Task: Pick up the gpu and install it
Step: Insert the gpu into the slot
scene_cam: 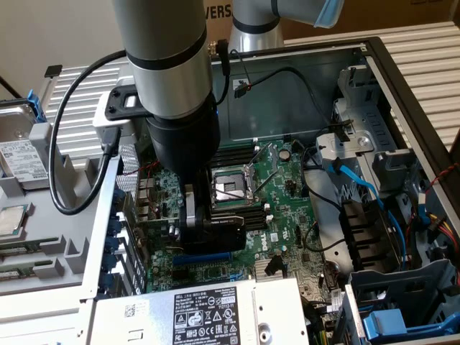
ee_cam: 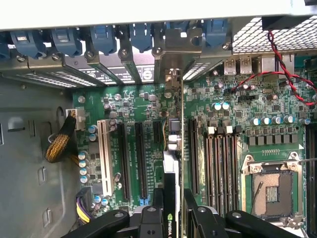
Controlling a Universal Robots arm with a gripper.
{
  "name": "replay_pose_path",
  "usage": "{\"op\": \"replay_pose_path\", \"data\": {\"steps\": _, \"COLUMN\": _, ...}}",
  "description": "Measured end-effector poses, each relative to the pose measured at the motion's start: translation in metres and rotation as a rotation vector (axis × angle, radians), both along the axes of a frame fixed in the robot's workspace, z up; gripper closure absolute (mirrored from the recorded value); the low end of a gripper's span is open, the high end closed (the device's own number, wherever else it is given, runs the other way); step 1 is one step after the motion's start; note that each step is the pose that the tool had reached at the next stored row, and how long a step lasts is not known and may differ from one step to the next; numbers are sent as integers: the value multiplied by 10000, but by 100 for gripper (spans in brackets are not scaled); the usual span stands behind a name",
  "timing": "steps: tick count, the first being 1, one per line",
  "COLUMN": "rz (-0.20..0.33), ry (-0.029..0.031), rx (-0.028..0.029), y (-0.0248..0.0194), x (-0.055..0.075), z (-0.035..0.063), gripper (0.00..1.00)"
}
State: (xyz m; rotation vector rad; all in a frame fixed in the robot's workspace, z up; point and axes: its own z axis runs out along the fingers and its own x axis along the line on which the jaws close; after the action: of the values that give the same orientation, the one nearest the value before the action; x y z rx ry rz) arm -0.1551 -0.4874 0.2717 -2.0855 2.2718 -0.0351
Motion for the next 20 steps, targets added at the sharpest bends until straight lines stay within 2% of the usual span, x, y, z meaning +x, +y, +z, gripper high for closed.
{"op": "replay_pose_path", "data": {"steps": 20, "rz": 0, "ry": 1, "rx": 0, "y": 0, "x": -10, "z": -26, "gripper": 74}}
